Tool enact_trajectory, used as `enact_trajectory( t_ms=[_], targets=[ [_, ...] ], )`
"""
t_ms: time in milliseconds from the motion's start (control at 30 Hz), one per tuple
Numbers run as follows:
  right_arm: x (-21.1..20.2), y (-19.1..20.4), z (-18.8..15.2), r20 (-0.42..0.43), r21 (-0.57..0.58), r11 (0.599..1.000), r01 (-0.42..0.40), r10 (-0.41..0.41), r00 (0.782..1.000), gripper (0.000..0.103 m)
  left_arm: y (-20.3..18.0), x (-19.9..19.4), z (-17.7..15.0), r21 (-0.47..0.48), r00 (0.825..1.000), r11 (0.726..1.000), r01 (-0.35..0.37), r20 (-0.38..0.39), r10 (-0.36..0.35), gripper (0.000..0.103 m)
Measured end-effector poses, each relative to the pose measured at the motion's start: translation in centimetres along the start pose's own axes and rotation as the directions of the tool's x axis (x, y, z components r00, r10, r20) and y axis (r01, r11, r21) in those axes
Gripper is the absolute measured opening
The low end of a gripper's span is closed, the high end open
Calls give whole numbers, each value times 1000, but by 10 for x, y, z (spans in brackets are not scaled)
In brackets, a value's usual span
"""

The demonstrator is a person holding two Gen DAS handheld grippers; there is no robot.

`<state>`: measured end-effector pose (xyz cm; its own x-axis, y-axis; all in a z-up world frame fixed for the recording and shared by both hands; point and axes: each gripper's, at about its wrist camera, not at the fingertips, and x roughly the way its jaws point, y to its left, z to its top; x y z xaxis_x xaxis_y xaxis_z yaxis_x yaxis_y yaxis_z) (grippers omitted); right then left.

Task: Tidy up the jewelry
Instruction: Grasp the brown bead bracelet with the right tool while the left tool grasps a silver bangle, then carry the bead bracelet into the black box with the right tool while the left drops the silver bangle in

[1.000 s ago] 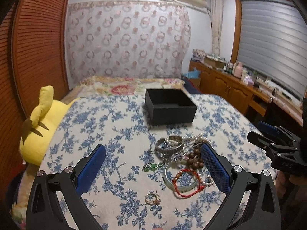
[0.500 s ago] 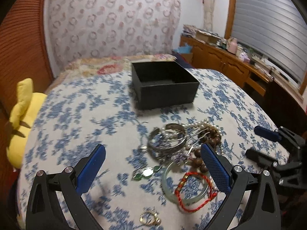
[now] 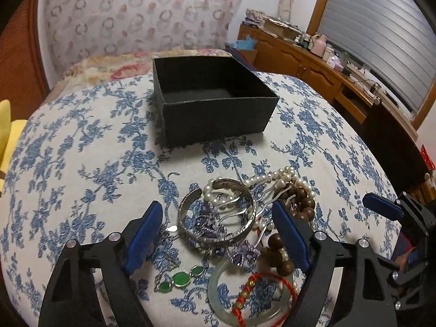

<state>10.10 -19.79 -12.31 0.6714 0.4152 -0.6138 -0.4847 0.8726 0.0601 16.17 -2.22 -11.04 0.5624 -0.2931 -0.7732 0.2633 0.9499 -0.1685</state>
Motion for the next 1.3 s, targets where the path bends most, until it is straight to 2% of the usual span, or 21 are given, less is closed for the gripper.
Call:
enact_trajectory(
  t_ms=[133, 167, 200, 233, 300, 367, 467, 867, 1067, 1167, 1233, 1267, 1300],
  targets=[
    [2, 1, 1, -15, -13, 1000, -8, 8, 1000, 67, 1, 8, 2, 8, 1000, 1000, 2, -31, -2, 72],
    [3, 2, 2, -20, -20, 1000, -15, 15, 1000, 67, 1, 9, 2, 12, 999, 1000, 5, -35, -4, 69],
    [6, 2, 4, -25, -28, 999, -23, 23, 999, 62, 1, 9, 2, 11, 999, 1000, 14, -31, -13, 66],
    [8, 2, 5, -33, -35, 999, -30, 29, 999, 60, 2, 8, 2, 6, 999, 999, 32, -28, -32, 58],
    [15, 2, 8, -51, -45, 998, -40, 38, 998, 56, 4, 8, 2, 3, 999, 1000, 29, -27, -29, 58],
    [21, 1, 11, -65, -49, 998, -50, 47, 997, 47, 6, 5, 2, 9, 1000, 1000, 22, -18, -21, 58],
    [30, -1, 17, -83, -55, 996, -70, 65, 994, 44, 9, -5, 2, 4, 1000, 1000, 18, 10, -18, 58],
    [62, 11, 38, -163, -163, 979, -124, 97, 982, 43, 15, -30, -5, -13, 997, 1000, -1, 73, 2, 58],
    [79, 20, 44, -252, -263, 949, -173, 105, 962, 46, 16, -29, -9, -20, 997, 1000, -1, 75, 2, 58],
    [83, 19, 47, -262, -263, 948, -177, 107, 959, 43, 16, -29, -11, -22, 997, 1000, 4, 77, -2, 58],
    [82, 17, 48, -259, -246, 953, -177, 111, 959, 35, 15, -29, -12, -20, 997, 1000, 1, 79, 0, 58],
    [81, 16, 48, -257, -245, 953, -176, 111, 960, 25, 15, -30, -12, -19, 997, 1000, 0, 80, 2, 58],
    [80, 15, 48, -254, -240, 954, -178, 116, 960, 21, 14, -30, -12, -18, 997, 1000, -1, 80, 2, 58]
  ],
)
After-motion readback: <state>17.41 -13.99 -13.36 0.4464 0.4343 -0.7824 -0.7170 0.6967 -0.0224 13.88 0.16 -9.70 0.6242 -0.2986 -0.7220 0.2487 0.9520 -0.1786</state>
